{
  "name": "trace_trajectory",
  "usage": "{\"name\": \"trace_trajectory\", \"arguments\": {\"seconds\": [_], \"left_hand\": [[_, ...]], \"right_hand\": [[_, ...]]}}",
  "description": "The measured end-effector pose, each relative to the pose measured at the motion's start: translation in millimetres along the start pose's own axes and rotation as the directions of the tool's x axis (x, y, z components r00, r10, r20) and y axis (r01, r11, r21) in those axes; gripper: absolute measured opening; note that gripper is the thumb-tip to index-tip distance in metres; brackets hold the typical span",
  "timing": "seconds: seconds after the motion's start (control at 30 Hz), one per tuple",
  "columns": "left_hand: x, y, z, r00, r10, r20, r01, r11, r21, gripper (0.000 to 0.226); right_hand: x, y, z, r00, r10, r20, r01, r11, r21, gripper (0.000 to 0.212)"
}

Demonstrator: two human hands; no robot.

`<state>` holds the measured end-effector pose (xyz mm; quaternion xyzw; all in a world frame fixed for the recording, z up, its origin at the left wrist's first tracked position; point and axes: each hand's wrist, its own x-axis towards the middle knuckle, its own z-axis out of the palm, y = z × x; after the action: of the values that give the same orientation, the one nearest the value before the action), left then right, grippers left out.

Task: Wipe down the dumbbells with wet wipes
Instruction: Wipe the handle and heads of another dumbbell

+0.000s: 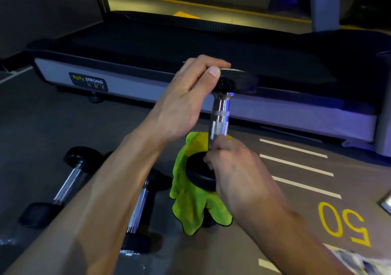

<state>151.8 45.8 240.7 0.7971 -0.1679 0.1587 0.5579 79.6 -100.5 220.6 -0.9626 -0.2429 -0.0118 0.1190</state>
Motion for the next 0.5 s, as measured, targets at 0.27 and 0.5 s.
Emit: {"name": "trace_trajectory", "arguments": {"seconds": [0.27, 0.5], "left_hand": [[-5.0, 4.9, 0.3, 1.0, -0.013, 0.009, 0.014, 0.999, -0.047, 0.028], [-9.4, 5.5, -3.6, 0.999, -0.027, 0.019, 0.028, 0.999, -0.029, 0.028]], "right_hand": [[4.1, -22.3, -16.5, 0.987, 0.059, 0.152, -0.048, 0.996, -0.076, 0.027], [-6.2, 19.9, -10.2, 0.984, 0.162, 0.074, -0.159, 0.986, -0.044, 0.01]]}}
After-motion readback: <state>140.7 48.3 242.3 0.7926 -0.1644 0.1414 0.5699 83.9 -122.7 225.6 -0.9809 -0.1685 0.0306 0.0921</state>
